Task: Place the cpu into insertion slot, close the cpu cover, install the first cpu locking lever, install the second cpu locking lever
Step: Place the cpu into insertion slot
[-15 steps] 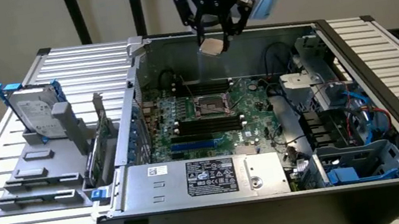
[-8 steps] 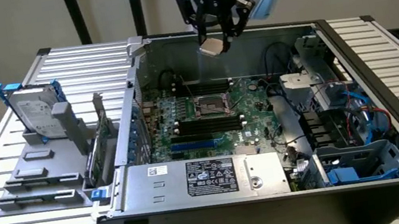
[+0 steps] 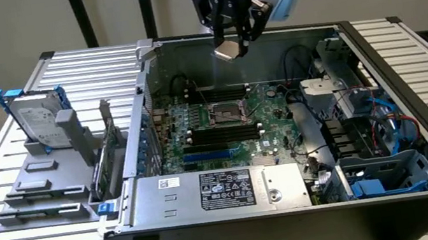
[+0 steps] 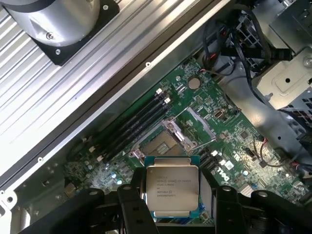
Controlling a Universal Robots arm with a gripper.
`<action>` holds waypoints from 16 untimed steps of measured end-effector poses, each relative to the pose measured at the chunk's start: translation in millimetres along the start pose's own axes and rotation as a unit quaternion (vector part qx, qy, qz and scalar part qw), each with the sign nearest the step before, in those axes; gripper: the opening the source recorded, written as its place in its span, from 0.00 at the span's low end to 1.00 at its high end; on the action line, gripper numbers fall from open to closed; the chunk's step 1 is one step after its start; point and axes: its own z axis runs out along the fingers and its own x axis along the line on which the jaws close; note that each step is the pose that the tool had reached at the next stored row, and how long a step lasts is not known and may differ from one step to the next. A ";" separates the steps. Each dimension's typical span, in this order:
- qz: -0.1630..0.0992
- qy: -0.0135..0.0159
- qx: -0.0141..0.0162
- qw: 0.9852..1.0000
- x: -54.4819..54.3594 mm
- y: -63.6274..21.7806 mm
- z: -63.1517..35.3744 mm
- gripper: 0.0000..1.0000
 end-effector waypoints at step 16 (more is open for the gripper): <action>0.132 -0.012 -0.003 0.991 0.0 0.0 0.0 0.55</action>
